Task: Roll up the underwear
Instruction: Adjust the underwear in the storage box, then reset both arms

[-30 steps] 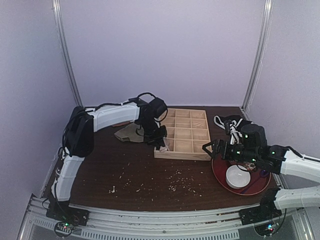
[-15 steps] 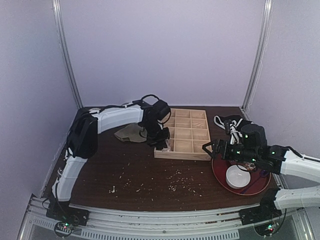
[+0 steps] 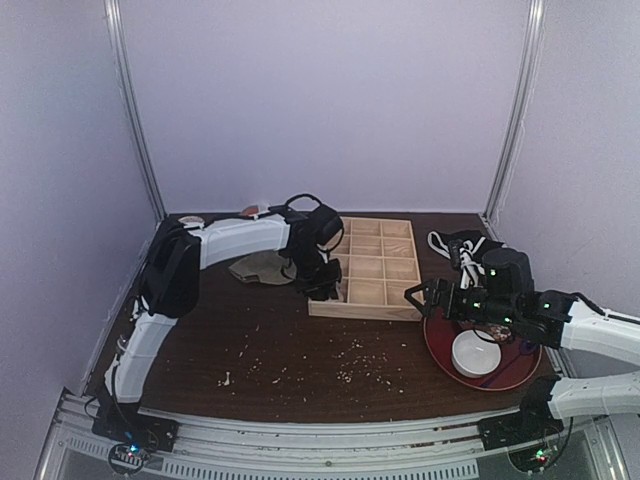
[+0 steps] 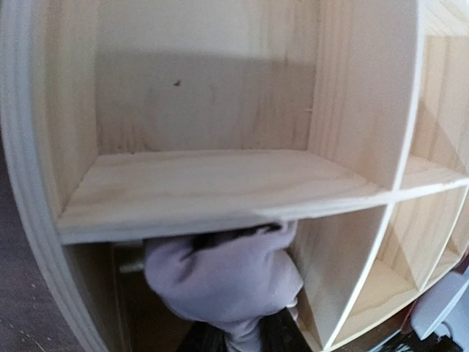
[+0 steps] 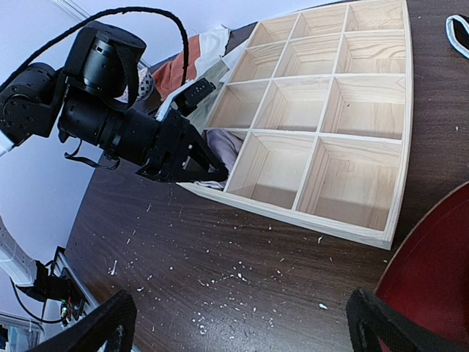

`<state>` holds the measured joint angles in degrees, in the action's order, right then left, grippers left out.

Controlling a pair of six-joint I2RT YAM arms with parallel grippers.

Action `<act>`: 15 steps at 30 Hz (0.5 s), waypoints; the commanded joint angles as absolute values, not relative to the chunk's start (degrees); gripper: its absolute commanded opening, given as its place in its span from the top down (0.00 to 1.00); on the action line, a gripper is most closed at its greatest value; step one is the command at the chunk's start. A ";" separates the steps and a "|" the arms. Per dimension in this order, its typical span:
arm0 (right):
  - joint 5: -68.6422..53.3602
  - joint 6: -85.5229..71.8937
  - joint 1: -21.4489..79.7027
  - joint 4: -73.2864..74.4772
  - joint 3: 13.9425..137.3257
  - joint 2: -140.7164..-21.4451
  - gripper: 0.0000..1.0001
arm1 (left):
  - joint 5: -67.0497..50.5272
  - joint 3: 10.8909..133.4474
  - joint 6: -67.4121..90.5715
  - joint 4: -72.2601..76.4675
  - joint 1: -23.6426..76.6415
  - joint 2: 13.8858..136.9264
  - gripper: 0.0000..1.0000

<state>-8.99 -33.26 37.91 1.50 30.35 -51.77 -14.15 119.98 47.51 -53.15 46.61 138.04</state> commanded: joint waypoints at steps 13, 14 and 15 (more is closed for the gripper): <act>-8.86 -30.93 37.53 2.69 34.17 -54.22 0.00 | -7.22 120.44 44.19 -57.24 46.85 125.19 0.46; -9.00 -30.91 37.57 2.72 34.53 -54.66 0.00 | -6.41 119.67 43.50 -56.46 46.82 124.00 0.41; -9.28 -30.86 37.58 2.70 34.91 -55.12 0.00 | -5.65 118.59 42.77 -55.36 46.84 122.41 0.36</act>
